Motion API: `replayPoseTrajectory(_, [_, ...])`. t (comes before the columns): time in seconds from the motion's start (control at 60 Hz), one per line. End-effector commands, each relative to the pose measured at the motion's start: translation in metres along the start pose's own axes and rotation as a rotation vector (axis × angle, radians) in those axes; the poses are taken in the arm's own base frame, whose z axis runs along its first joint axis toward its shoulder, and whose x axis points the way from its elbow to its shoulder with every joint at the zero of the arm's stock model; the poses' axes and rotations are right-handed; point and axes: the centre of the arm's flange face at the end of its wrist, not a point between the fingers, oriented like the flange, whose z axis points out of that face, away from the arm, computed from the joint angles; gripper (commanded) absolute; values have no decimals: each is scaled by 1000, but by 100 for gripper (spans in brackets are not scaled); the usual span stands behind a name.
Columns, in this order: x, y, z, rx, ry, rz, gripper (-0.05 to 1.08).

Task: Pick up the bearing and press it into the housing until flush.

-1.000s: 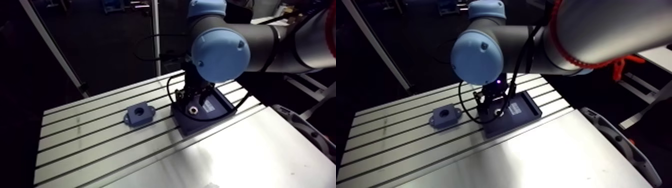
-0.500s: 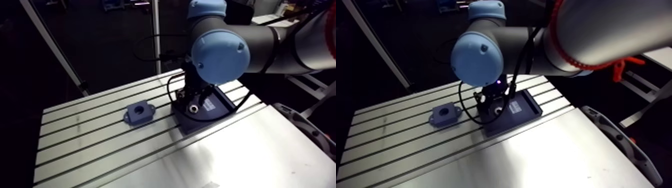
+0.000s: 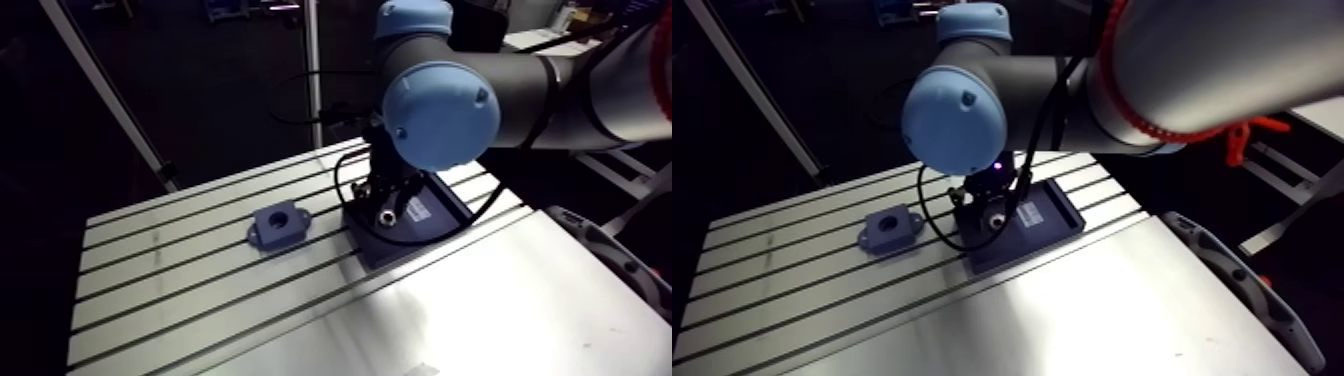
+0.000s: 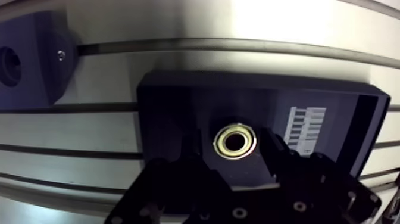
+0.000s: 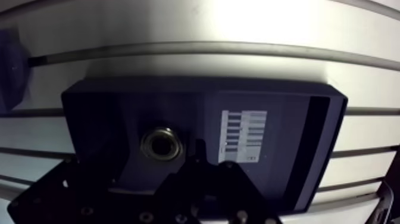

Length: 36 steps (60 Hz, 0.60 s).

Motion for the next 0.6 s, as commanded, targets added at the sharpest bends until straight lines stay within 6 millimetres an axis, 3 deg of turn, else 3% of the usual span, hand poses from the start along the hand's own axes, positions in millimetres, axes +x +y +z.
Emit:
replayPoseTrajectory(0.017, [0,0,1,0,-2,-1,42])
replayPoseTrajectory(0.6, [0,-1,1,1,-3,0,48])
